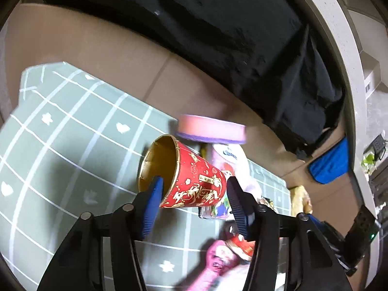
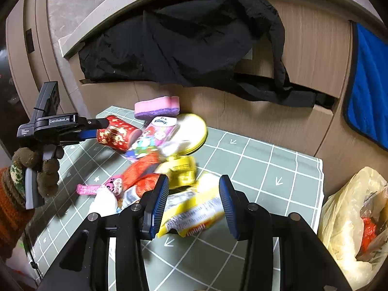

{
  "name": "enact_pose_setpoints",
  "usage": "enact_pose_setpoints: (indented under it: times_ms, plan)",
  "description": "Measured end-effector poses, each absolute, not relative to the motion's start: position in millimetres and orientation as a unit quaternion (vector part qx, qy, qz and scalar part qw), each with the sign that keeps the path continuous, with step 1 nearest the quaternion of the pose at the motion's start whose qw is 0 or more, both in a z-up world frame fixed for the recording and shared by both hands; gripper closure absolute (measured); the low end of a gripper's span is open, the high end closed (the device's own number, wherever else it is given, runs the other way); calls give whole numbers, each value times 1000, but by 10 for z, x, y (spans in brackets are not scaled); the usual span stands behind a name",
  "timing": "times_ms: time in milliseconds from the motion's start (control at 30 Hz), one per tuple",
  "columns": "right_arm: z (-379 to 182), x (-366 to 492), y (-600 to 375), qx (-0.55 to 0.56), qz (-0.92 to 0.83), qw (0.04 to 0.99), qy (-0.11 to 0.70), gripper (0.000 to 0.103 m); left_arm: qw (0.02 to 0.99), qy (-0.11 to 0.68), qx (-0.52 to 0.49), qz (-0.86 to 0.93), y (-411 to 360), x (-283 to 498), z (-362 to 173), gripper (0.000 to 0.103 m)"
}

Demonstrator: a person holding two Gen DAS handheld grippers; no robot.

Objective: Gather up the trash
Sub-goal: 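Grasp the red paper cup with the left tool, then grasp the red snack wrappers with the right tool while the left tool holds the cup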

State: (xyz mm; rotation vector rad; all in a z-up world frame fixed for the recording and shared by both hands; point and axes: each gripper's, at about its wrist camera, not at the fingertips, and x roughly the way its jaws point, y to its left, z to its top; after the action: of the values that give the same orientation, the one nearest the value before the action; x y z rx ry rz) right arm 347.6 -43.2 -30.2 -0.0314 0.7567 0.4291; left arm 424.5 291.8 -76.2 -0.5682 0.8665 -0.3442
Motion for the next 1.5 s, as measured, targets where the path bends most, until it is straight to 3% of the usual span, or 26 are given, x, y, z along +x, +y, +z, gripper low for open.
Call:
enact_pose_setpoints:
  times_ms: [100,233,300,767,900,1233,1267,1333,1500]
  plan:
    - [-302,3428,-411,-20,210,906,366,62,856,419,-258,-159,2739,4313,-757,61]
    - [-287,3360,-408,-19,212,907,364,62,850,422,-266,-167,2548,4384,-795,92]
    - [-277,3349,-415,-12,215,905,366,62,863,415,-243,-156,2472,4326,-713,98]
    - [-668,3652,44,38,269,852,448,66,932,311,-162,-89,2456,3130,-77,99]
    - [-599,3684,228,8,278,858,431,73,933,309,-164,-87,2475,2980,-91,99]
    - [-741,3914,555,-36,275,849,450,74,917,338,-200,-63,2611,2945,-311,99]
    - [-767,3938,560,-30,281,844,456,75,918,340,-196,-59,2607,2935,-327,99]
    - [-769,3926,566,-19,298,839,454,89,918,343,-190,-52,2601,2919,-349,99]
    - [-491,3727,471,-16,322,852,412,97,921,345,-176,-43,2546,2881,-320,99]
